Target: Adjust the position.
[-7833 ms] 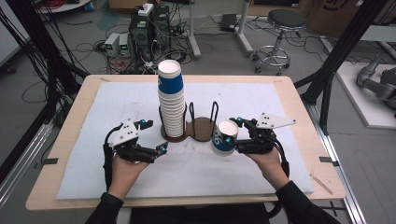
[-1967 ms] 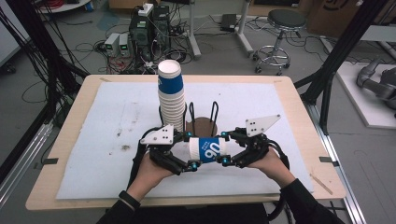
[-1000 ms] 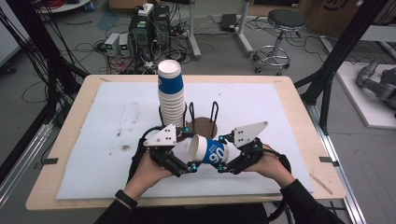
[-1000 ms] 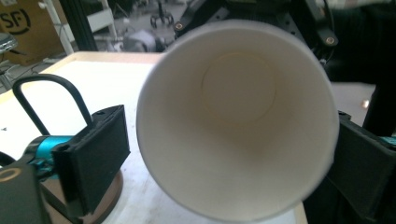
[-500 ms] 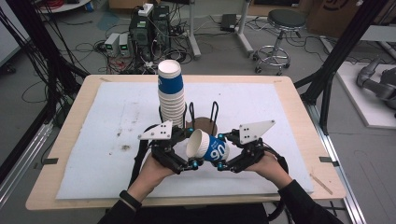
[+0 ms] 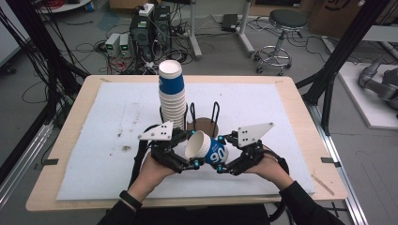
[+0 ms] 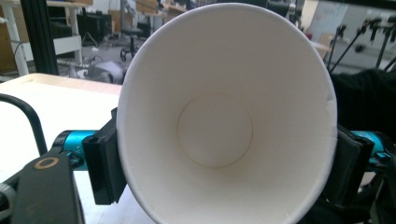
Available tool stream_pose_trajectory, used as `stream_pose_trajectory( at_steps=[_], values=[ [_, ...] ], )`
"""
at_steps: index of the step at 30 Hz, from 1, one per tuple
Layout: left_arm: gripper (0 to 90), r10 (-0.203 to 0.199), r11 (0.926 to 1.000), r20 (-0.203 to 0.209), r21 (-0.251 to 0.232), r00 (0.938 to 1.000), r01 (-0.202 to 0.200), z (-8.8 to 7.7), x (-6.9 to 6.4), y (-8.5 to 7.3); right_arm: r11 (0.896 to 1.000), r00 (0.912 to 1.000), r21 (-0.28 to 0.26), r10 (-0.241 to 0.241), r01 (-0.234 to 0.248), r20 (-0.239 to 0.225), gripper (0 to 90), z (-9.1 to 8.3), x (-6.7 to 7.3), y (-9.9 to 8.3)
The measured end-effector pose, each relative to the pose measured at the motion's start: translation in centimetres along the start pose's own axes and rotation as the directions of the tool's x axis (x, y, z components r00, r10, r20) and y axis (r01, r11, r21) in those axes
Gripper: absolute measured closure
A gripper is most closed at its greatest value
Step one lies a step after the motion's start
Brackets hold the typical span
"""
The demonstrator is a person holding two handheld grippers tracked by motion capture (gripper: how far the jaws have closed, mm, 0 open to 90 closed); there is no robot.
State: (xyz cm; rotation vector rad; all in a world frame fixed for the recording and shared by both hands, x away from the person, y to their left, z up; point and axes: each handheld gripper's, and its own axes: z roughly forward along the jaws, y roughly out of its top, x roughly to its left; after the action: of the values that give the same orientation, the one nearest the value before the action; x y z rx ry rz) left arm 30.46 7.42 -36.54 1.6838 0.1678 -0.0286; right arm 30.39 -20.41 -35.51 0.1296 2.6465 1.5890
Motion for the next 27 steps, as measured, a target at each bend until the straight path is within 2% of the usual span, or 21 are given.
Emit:
stream_pose_trajectory(
  at_steps=[5, 9, 14, 16, 20, 21, 22, 23, 27],
  values=[
    [19.6, 0.006, 0.9994, -0.005, 0.035, 1.0, -0.006, -0.2, 0.1, 0.2, 1.0, 1.0, 0.011, 0.001, -0.001, -0.003, 23.0, -0.2, -0.1, 0.2],
    [20.2, 0.008, 0.9995, -0.005, 0.031, 1.0, -0.008, -0.1, -0.1, 0.3, 0.999, 0.9998, 0.04, 0.018, -0.018, -0.002, 21.8, 0.4, -0.1, 0.0],
    [20.5, 0.03, 0.9991, -0.011, 0.031, 0.9995, -0.03, -0.1, -0.4, 0.7, 0.998, 0.999, 0.041, 0.038, -0.037, -0.023, 20.7, 1.5, 0.2, -0.1],
    [20.7, 0.029, 0.9994, -0.01, 0.02, 0.9995, -0.029, 0.0, -0.4, 0.7, 0.998, 0.998, 0.028, 0.052, -0.051, -0.036, 20.6, 1.8, 0.3, -0.1],
    [20.8, 0.037, 0.9992, -0.008, 0.016, 0.9993, -0.036, 0.2, -0.6, 0.9, 0.998, 0.998, 0.03, 0.059, -0.058, -0.025, 21.7, 2.5, 0.4, -0.2],
    [20.8, 0.04, 0.999, -0.015, 0.018, 0.9991, -0.04, 0.2, -0.7, 0.9, 0.998, 0.9981, 0.031, 0.058, -0.057, -0.022, 26.5, 2.6, 0.4, -0.2],
    [20.8, 0.042, 0.999, -0.015, 0.016, 0.999, -0.041, 0.3, -0.7, 0.9, 0.998, 0.9974, 0.027, 0.059, -0.058, -0.041, 29.8, 2.7, 0.4, -0.3],
    [20.3, 0.04, 0.9991, -0.015, 0.01, 0.9991, -0.04, 0.3, -0.8, 1.0, 0.998, 0.9977, 0.024, 0.051, -0.05, -0.044, 30.2, 2.7, 0.5, -0.3],
    [16.4, 0.036, 0.9984, -0.021, -0.043, 0.9991, -0.037, 0.4, -1.0, 1.1, 0.998, 0.9971, -0.022, 0.055, -0.057, -0.051, 30.3, 2.4, 0.6, -0.3]
  ],
)
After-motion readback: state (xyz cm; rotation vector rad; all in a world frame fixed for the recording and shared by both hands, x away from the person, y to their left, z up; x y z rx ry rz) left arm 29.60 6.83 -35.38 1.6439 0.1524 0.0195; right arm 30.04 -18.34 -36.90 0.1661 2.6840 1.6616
